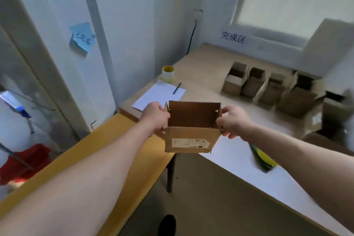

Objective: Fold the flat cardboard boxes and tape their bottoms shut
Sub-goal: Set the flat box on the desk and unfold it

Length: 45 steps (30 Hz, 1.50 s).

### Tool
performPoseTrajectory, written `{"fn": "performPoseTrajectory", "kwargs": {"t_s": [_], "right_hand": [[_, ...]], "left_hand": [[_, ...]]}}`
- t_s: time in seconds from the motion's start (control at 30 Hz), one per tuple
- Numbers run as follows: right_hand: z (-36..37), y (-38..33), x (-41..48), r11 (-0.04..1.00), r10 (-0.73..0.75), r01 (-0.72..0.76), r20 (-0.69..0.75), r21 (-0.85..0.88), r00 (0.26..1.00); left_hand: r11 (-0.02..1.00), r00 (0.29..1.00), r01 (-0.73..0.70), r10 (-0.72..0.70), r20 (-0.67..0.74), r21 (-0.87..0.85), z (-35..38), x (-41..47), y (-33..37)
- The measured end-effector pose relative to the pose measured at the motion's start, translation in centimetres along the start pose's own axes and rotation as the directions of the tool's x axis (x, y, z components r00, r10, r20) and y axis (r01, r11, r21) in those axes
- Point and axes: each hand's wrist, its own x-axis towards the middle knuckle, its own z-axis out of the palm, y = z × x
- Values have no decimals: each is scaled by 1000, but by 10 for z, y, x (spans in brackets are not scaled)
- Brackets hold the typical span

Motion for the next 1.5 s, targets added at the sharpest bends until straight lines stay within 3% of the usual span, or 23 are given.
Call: {"fn": "performPoseTrajectory", "kwargs": {"t_s": [0.17,0.3,0.43,0.53,0.67,0.7,0.77,0.87,0.93,1.0,1.1,1.2,1.33,1.43,1.5], "right_hand": [[-33,48,50,991,132,-135,-85,-21,988],[-44,74,84,965,251,-255,-62,-66,966],[-43,87,120,958,276,-277,-17,-78,961],[-43,93,135,960,258,-246,75,-136,963],[-58,96,150,976,213,-183,316,-123,925],[-62,97,153,977,206,-172,362,-123,909],[-67,103,156,977,207,-176,351,-119,913],[-61,115,153,976,214,-208,117,-65,970],[-57,127,147,962,245,-249,-56,-109,968],[-55,141,143,955,231,-254,-150,-155,961],[-57,155,144,964,162,-180,-102,-194,981],[-61,170,147,984,63,-56,36,-171,997],[-50,190,140,917,-34,147,295,-370,955],[-41,204,140,910,-56,159,268,-382,962],[-39,212,142,909,-94,191,264,-370,960]], "left_hand": [[995,982,-101,96,163,22,81,61,40],[962,937,-205,141,320,178,135,98,53],[929,879,-304,189,437,209,169,131,64],[881,769,-407,188,611,242,180,148,72],[805,524,-560,161,836,196,170,166,81],[789,498,-586,172,850,184,170,170,79],[780,562,-593,224,796,199,174,174,73],[825,771,-509,311,555,245,187,175,63],[880,844,-420,289,452,222,197,172,57],[864,807,-446,276,522,232,207,165,45],[799,707,-550,292,644,242,214,154,22],[800,710,-576,386,589,170,225,149,9],[784,737,-593,438,514,182,246,143,9],[717,705,-659,483,519,229,252,144,7],[610,670,-728,537,512,313,253,140,11]]}}
